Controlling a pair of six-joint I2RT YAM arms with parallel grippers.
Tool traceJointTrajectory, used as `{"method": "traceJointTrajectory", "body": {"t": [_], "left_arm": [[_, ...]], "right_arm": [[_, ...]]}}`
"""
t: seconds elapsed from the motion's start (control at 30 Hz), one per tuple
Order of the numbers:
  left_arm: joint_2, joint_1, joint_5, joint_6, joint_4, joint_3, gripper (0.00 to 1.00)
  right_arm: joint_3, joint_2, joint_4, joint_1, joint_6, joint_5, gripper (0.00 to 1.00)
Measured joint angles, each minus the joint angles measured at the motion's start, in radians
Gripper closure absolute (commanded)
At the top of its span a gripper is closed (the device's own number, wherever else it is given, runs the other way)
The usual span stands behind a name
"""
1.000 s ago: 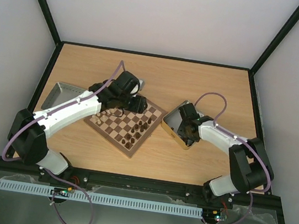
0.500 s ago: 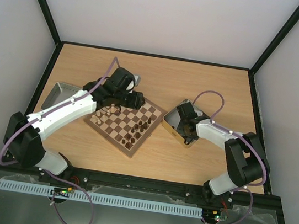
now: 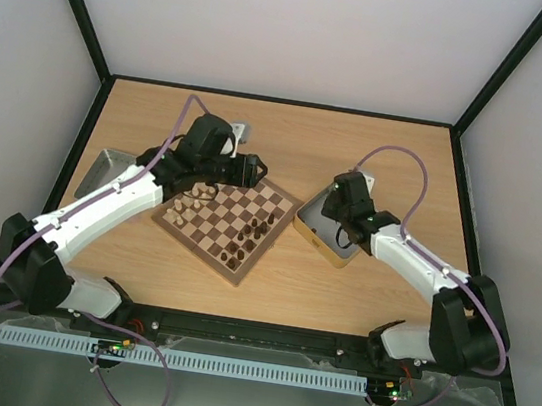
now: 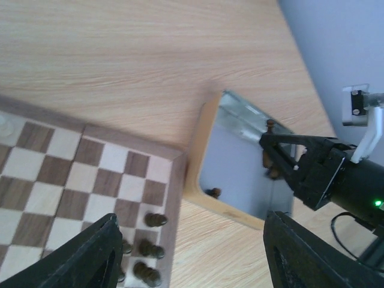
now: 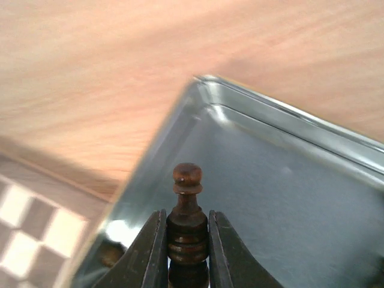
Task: Set up the chess pieces on the board
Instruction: Pick up the chess piece from the storage box.
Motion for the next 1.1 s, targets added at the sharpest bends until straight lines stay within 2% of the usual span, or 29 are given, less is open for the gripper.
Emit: {"method": "traceJointTrajectory", "body": {"t": [0.2, 0.4, 0.57, 0.67, 0.83, 1.1], "left_arm": [[-0.021, 0.005, 0.122, -0.058, 0.138, -0.038, 0.32], [0.001, 0.005, 0.264, -0.132, 0.264, -0.048, 0.30], [0.015, 0.005, 0.329, -0.165, 0.320, -0.048, 0.30], [0.016, 0.005, 0.350, -0.177, 0.336, -0.048, 0.35], [0.032, 0.005, 0.393, -0.206, 0.352, -0.048, 0.50], [0.095, 0.005, 0.426, -0.218, 0.335, -0.048, 0.65]], "right_arm": [[-0.037, -0.127, 0.163, -0.003, -0.058, -0.196, 0.86], [-0.097, -0.180, 0.364, -0.003, -0.127, -0.522, 0.86], [-0.107, -0.180, 0.497, -0.003, -0.173, -0.778, 0.86], [-0.107, -0.180, 0.542, -0.003, -0.196, -0.888, 0.86], [-0.106, -0.179, 0.562, -0.003, -0.226, -0.991, 0.85], [-0.103, -0.164, 0.562, -0.003, -0.238, -1.032, 0.85]]}}
